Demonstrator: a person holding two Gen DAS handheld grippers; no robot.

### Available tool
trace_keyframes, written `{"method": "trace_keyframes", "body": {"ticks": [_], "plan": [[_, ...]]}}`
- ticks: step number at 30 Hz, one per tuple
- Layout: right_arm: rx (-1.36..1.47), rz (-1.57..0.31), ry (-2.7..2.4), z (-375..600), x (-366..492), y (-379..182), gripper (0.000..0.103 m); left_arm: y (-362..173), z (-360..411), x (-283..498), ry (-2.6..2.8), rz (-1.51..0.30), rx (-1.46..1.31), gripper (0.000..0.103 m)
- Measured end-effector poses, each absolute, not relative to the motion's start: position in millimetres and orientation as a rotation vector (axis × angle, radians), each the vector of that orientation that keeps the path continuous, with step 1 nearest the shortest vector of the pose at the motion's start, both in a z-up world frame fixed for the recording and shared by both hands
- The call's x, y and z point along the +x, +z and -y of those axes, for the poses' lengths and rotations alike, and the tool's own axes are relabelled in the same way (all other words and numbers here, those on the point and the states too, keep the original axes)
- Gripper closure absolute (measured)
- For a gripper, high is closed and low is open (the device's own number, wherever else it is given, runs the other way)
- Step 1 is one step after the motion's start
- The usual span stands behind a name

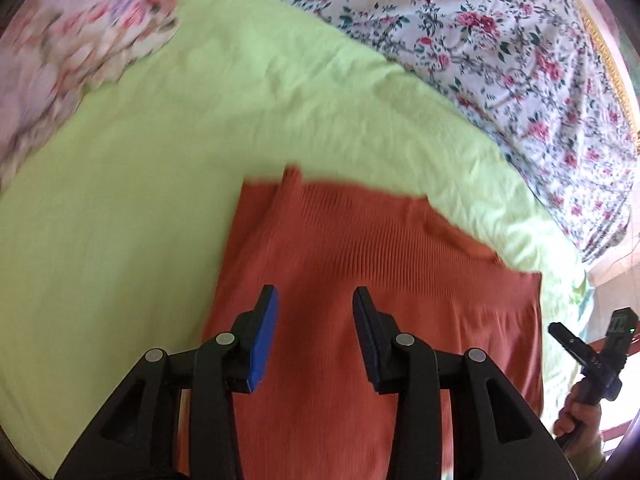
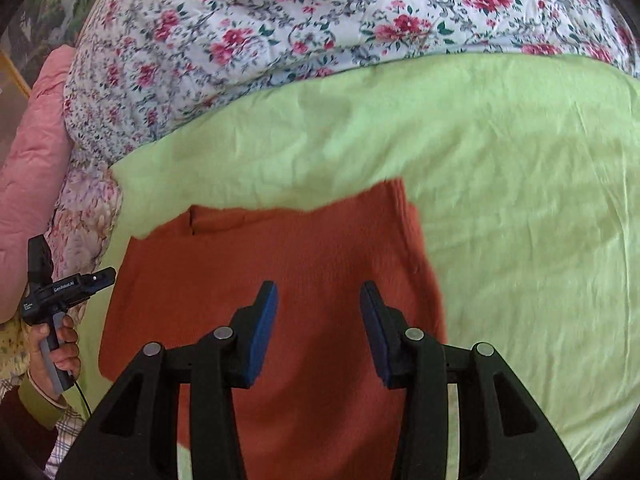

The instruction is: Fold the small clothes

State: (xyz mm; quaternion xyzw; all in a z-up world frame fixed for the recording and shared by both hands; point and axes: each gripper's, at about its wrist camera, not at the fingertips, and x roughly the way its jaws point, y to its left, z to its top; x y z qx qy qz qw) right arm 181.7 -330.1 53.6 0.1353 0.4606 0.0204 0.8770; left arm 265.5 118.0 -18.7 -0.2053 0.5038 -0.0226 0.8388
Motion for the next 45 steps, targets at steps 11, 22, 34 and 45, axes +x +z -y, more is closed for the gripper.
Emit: {"method": "trace_keyframes", "body": {"ticks": [11, 22, 34, 45], "plan": [[0.364, -1.023, 0.051, 288, 126, 26, 0.059, -38, -126, 168, -0.078, -1.131, -0.547, 0.062], [0.361, -1.056, 0.096, 243, 97, 26, 0.058, -40, -128, 111, -0.102, -1.151, -0.607, 0.051], [0.338, -1.089, 0.156, 223, 86, 26, 0.057, -59, -140, 70, -0.054, -1.138, -0.784, 0.041], [0.350, -1.093, 0.159, 238, 80, 27, 0.057, -86, -153, 93, 0.053, -1.117, -0.877, 0.037]]}}
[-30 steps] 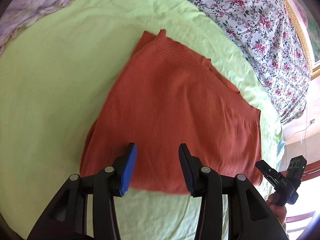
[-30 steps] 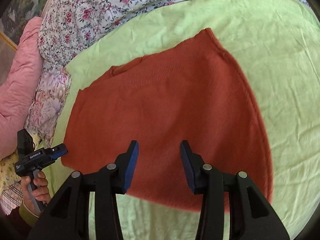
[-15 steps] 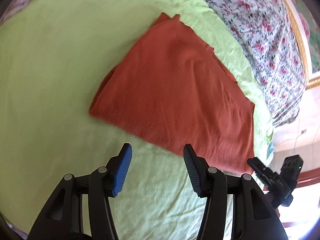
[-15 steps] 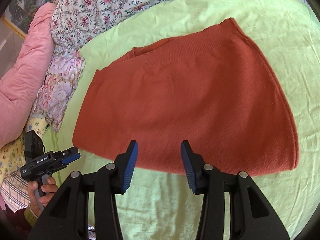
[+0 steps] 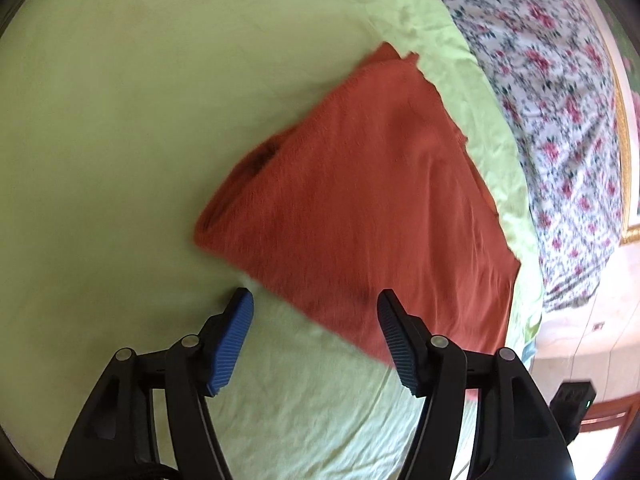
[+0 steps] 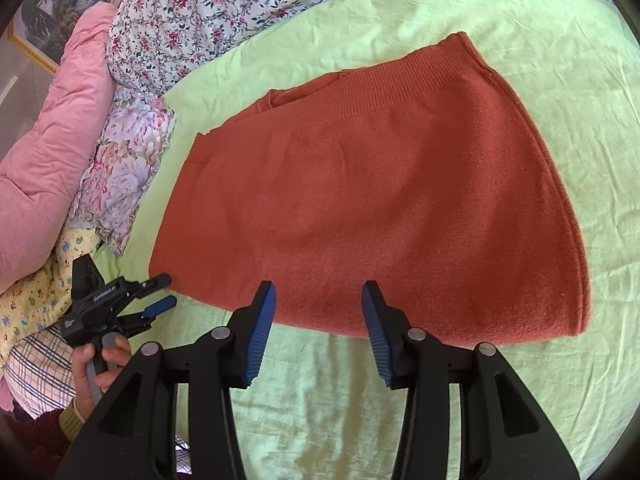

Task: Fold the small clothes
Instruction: 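Grasp the folded sweater edge with the left gripper while the right gripper grasps it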

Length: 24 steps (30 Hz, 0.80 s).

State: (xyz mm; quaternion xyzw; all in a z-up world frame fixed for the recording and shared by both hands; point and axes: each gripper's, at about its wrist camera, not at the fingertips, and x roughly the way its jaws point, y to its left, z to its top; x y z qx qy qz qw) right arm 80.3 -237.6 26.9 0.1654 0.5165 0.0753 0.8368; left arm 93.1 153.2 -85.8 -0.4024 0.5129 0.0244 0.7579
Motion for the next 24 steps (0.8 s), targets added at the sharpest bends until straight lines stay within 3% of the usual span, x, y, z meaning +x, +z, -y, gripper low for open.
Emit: {"method": "trace_keyframes", "body": {"ticks": [6, 10, 11, 12, 13, 14, 24], "plan": [[0.347, -1.103, 0.156, 252, 82, 30, 0.057, -90, -165, 115, 0.101, -1.045, -0.926, 0.035], [0.363, -1.103, 0.148, 263, 89, 31, 0.057, -90, -166, 125, 0.123, -1.007, -0.911, 0.039], [0.370, -1.103, 0.150, 266, 92, 31, 0.057, -89, -165, 126, 0.130, -1.004, -0.894, 0.042], [0.372, -1.103, 0.151, 268, 93, 30, 0.057, -87, -162, 127, 0.136, -1.003, -0.870, 0.053], [0.373, -1.104, 0.153, 269, 96, 30, 0.057, -86, -159, 130, 0.123, -1.005, -0.842, 0.076], [0.375, -1.104, 0.155, 271, 98, 29, 0.057, -83, -154, 133, 0.090, -1.007, -0.822, 0.086], [0.440, -1.080, 0.163, 299, 123, 26, 0.057, 6, -46, 153, -0.189, -0.885, -0.466, 0.093]]}}
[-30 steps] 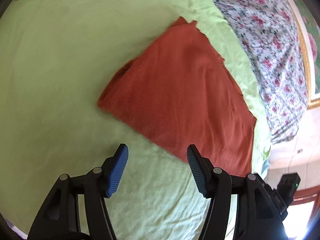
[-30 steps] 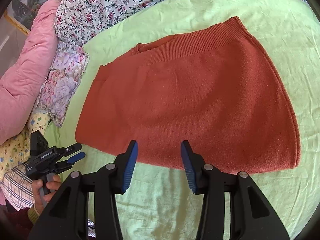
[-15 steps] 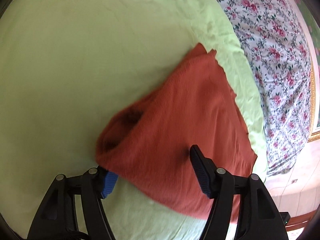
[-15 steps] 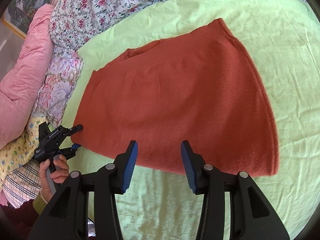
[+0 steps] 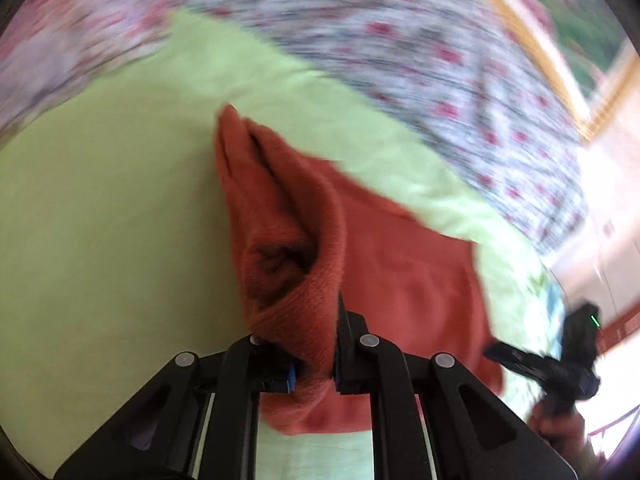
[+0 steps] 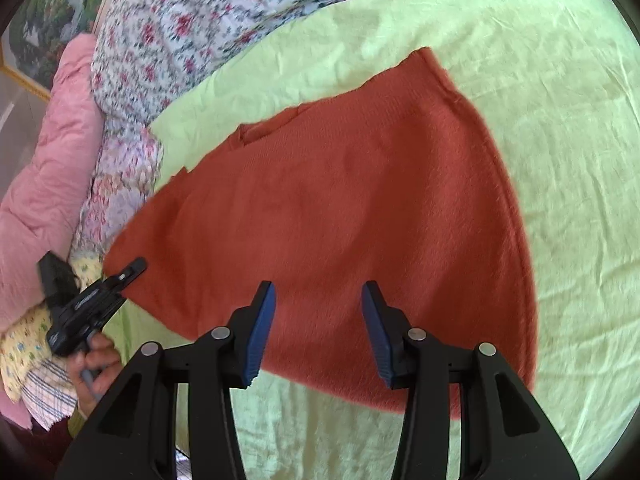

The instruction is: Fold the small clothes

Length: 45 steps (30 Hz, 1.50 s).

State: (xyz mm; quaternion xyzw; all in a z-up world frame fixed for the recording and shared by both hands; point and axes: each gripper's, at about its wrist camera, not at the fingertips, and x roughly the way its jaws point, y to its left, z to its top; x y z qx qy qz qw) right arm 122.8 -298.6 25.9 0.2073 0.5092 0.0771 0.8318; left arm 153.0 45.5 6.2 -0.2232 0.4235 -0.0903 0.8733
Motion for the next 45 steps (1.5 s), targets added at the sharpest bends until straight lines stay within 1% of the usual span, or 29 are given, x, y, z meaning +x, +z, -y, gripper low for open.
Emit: {"method": "trace_keyframes", "body": {"ticks": [4, 7, 9, 10, 11, 16, 22, 24, 25, 26, 30, 33, 35, 39, 42, 45], "plan": [[0.483, -1.063, 0.165, 313, 133, 29, 0.057, 9, 32, 158, -0.368, -0.904, -0.339, 0.093], [0.522, -1.069, 0.195, 321, 149, 28, 0.057, -15, 81, 158, -0.451, -0.966, -0.250, 0.093], [0.561, -1.083, 0.225, 322, 162, 23, 0.053, -32, 100, 157, -0.457, -1.008, -0.197, 0.094], [0.595, -1.088, 0.239, 322, 171, 17, 0.049, -39, 106, 156, -0.448, -1.024, -0.177, 0.094], [0.611, -1.097, 0.250, 322, 178, 13, 0.047, -44, 109, 157, -0.444, -1.036, -0.168, 0.094], [0.669, -1.144, 0.325, 308, 223, -8, 0.047, -38, 109, 154, -0.443, -1.021, -0.127, 0.094], [0.606, -1.194, 0.338, 273, 275, -25, 0.047, -31, 113, 142, -0.430, -0.993, -0.058, 0.094], [0.570, -1.211, 0.322, 263, 284, -28, 0.063, -26, 116, 137, -0.425, -0.981, -0.018, 0.094], [0.544, -1.213, 0.319, 260, 286, -26, 0.085, -23, 118, 137, -0.425, -0.974, -0.007, 0.094], [0.523, -1.206, 0.320, 258, 287, -20, 0.088, -17, 120, 136, -0.431, -0.966, -0.005, 0.094], [0.526, -1.070, 0.401, 273, 270, 33, 0.088, 15, 135, 128, -0.518, -0.905, -0.018, 0.094], [0.487, -1.011, 0.407, 299, 251, 63, 0.088, 21, 173, 127, -0.595, -0.892, 0.047, 0.094], [0.462, -1.016, 0.377, 320, 242, 63, 0.088, 10, 196, 129, -0.637, -0.908, 0.062, 0.094], [0.487, -1.060, 0.295, 363, 229, 39, 0.089, -15, 227, 141, -0.685, -0.977, 0.048, 0.094], [0.510, -1.075, 0.282, 379, 225, 21, 0.089, -27, 236, 148, -0.680, -1.006, 0.066, 0.094], [0.509, -1.063, 0.301, 380, 226, 19, 0.089, -28, 236, 153, -0.682, -1.012, 0.060, 0.094]]}}
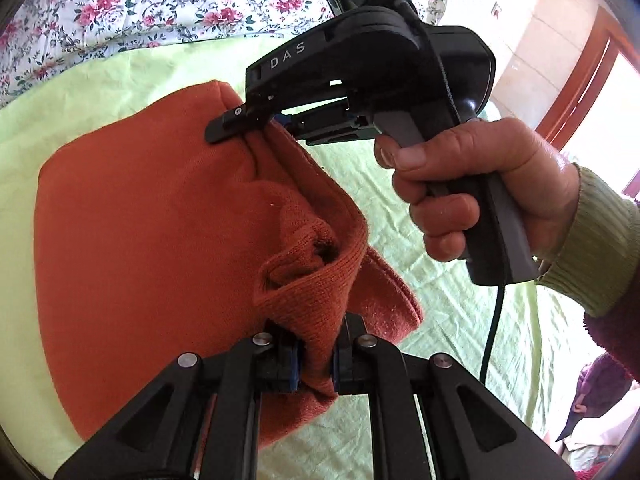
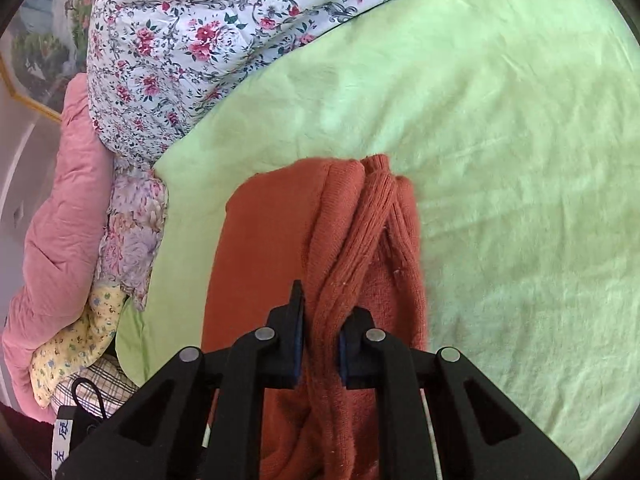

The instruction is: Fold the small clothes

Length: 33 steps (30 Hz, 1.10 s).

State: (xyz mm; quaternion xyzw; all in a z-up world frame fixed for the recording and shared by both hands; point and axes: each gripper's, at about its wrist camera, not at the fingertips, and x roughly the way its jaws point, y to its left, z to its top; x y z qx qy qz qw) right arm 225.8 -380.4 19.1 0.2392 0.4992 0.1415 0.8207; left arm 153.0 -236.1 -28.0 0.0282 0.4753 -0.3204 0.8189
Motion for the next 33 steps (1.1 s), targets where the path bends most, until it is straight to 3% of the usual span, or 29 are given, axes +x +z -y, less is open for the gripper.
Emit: {"method": "trace_keyframes", "body": {"ticks": [9, 13, 15, 16, 17, 20, 25, 33], "plan": [[0.494, -1.068, 0.274, 387, 224, 8, 0.089, -32, 241, 161, -0.670, -1.047, 0.046, 0.093], [0.456, -1.086, 0.232, 386, 222, 6, 0.087, -36, 236, 165, -0.691, -1.081, 0.016, 0.083], [0.435, -1.092, 0.206, 383, 219, 10, 0.079, -31, 230, 165, -0.715, -1.101, 0.001, 0.069], [0.421, -1.090, 0.189, 382, 215, 15, 0.069, -28, 224, 164, -0.721, -1.110, -0.009, 0.059], [0.409, -1.082, 0.176, 381, 211, 19, 0.053, -25, 218, 163, -0.717, -1.111, -0.018, 0.055], [0.389, -1.043, 0.144, 380, 191, 33, 0.028, -16, 190, 161, -0.699, -1.119, -0.059, 0.049], [0.421, -1.063, 0.135, 380, 167, 32, 0.026, -10, 129, 172, -0.568, -1.139, -0.151, 0.039], [0.482, -1.102, 0.125, 380, 154, 11, 0.025, -26, 51, 216, -0.355, -1.181, -0.329, 0.039]]}}
